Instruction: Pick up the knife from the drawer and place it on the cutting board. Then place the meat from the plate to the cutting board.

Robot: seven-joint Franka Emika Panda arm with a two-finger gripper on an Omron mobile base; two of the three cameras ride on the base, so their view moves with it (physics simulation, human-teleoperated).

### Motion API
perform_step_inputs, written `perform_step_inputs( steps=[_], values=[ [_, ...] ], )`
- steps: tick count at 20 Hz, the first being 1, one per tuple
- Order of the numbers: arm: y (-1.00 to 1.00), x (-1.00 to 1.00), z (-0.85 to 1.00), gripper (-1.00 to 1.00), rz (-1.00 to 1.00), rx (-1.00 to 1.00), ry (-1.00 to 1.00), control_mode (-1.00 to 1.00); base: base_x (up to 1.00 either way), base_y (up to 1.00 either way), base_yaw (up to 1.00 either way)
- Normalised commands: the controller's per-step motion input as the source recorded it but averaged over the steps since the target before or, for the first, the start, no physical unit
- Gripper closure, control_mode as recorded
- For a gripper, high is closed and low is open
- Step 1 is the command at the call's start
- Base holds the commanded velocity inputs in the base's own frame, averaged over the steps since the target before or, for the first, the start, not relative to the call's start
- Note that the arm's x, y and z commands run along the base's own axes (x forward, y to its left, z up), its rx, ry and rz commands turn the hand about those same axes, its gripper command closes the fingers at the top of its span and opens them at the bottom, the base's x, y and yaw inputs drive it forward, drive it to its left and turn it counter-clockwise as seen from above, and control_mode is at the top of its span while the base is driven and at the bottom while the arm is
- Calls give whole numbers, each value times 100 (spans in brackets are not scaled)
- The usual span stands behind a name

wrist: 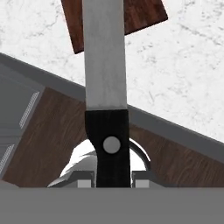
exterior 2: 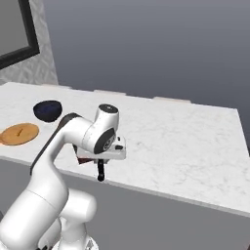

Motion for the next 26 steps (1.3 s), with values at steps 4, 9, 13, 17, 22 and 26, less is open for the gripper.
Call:
perform_step_inputs(
  steps=[4, 9, 13, 17, 22, 26],
  values=[
    [0, 0, 0, 100, 0, 0, 0, 100, 61, 48, -26],
    [0, 0, 0, 100, 0, 0, 0, 100, 37, 54, -27],
    [0, 0, 0, 100, 0, 0, 0, 100, 0, 51, -17],
    [0, 0, 0, 100, 0, 0, 0, 100, 0, 15, 0],
    [0, 0, 0, 100, 0, 0, 0, 100, 0, 0, 0],
    [0, 0, 0, 100, 0, 0, 0, 100, 0, 0, 0]
  ],
)
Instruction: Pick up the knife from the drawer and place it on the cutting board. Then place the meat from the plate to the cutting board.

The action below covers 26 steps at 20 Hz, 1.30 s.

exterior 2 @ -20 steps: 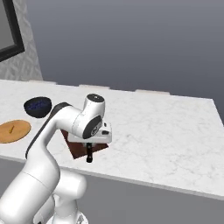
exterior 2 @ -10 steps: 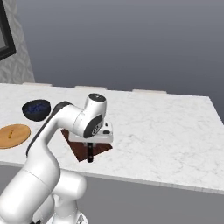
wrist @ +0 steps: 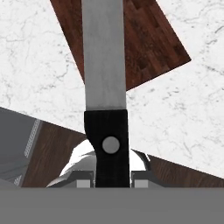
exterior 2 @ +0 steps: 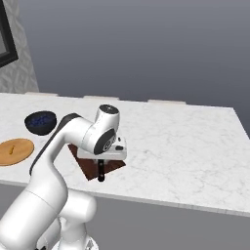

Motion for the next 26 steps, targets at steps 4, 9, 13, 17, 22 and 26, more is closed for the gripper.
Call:
perform_step_inputs(
  steps=[4, 9, 13, 17, 22, 26],
  values=[
    [0, 0, 0, 100, 0, 0, 0, 100, 0, 0, 0],
    [0, 1, 0, 100, 0, 0, 0, -100, 0, 0, 0],
    [16, 42, -3, 100, 0, 0, 3, -100, 0, 0, 0],
    [43, 65, -12, 100, 0, 0, 8, -100, 0, 0, 0],
    [30, 76, -15, 100, 0, 0, 4, -100, 0, 0, 0],
    [7, 58, -14, 100, 0, -8, 6, -100, 0, 0, 0]
  ],
)
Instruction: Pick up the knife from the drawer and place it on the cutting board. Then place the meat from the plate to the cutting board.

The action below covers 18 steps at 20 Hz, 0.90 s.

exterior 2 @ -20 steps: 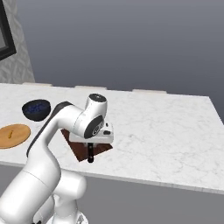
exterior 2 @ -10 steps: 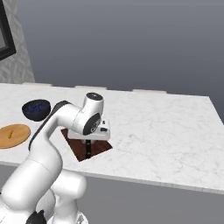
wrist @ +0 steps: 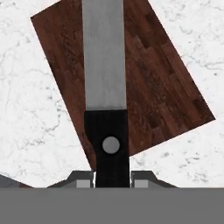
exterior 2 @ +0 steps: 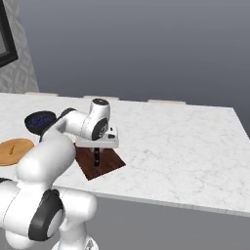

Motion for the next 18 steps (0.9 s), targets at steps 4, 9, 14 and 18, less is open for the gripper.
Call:
perform_step_inputs(
  steps=[4, 9, 14, 18],
  values=[
    [0, 29, 0, 100, 3, -10, 19, -100, 0, 0, 0],
    [-1, 6, -26, 100, 1, 0, 2, -100, 0, 0, 0],
    [1, 36, -49, 100, 4, 0, 0, -100, 0, 0, 0],
    [0, 35, -63, 100, 6, 0, 0, -100, 0, 0, 0]
  ],
)
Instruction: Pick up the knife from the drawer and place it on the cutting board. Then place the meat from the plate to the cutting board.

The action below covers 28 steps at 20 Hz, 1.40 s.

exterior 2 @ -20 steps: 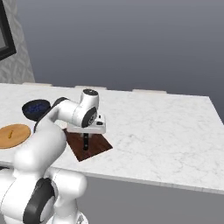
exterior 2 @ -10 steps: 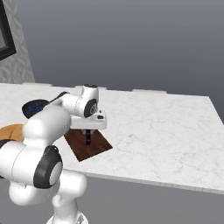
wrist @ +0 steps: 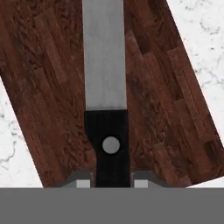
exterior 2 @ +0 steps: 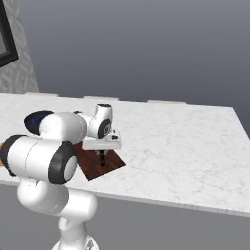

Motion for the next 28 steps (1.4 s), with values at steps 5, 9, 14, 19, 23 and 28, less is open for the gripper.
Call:
perform_step_inputs(
  steps=[5, 9, 14, 19, 23, 28],
  values=[
    [1, 3, -46, 100, 9, 0, 0, -100, 0, 0, 0],
    [0, 9, -35, 100, 9, 0, 0, -100, 0, 0, 0],
    [10, 28, -5, 100, 4, 0, 0, -100, 0, 0, 0],
    [13, 24, 7, 100, 0, 0, 0, -100, 0, 0, 0],
    [0, 2, 0, 100, 0, 0, 0, -100, 0, 0, 0],
    [0, 0, 0, -100, 0, 0, 0, -100, 0, 0, 0]
  ],
)
